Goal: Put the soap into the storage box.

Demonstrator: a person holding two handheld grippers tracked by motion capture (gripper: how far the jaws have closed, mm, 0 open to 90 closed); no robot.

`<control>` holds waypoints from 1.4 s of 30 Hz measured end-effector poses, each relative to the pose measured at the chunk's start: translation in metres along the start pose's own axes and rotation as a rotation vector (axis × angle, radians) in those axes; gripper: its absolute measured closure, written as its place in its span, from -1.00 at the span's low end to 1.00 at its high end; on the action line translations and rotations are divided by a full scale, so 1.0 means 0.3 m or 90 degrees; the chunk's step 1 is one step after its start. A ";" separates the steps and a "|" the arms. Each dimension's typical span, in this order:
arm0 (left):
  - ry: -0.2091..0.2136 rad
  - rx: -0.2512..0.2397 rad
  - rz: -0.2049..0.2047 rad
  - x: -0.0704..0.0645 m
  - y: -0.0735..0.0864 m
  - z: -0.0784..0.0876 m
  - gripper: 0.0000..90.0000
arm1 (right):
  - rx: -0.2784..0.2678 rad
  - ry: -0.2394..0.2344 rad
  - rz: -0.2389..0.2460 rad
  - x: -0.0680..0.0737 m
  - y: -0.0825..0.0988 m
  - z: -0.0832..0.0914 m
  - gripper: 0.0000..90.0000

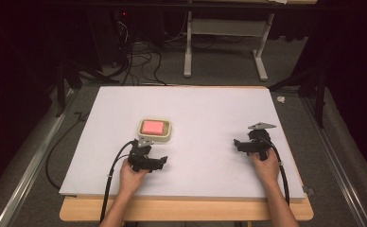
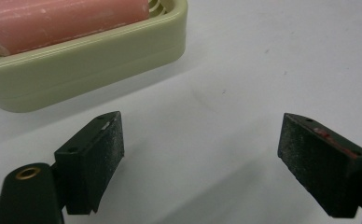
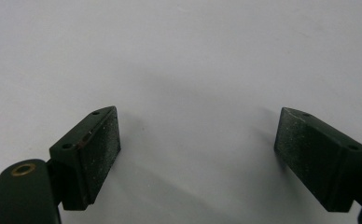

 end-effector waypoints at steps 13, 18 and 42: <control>-0.005 -0.003 -0.020 -0.014 0.003 -0.029 -0.66 | 0.000 0.000 0.000 0.000 0.000 0.000 -0.67; -0.017 -0.008 -0.033 -0.019 0.005 -0.037 -0.66 | 0.000 0.000 0.000 0.000 0.000 0.000 -0.67; -0.034 -0.011 -0.050 -0.030 0.011 -0.043 -0.68 | 0.001 -0.001 0.000 0.000 0.000 0.000 -0.67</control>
Point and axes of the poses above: each handheld gripper's, and its own axes: z roughly backward along the jaws, y roughly out of its underside, x roughly to its left, the point moved 2 cm from there along -z, roughly forward along the jaws, and after that the axes turned 5 degrees about z, right-handed, at the moved point
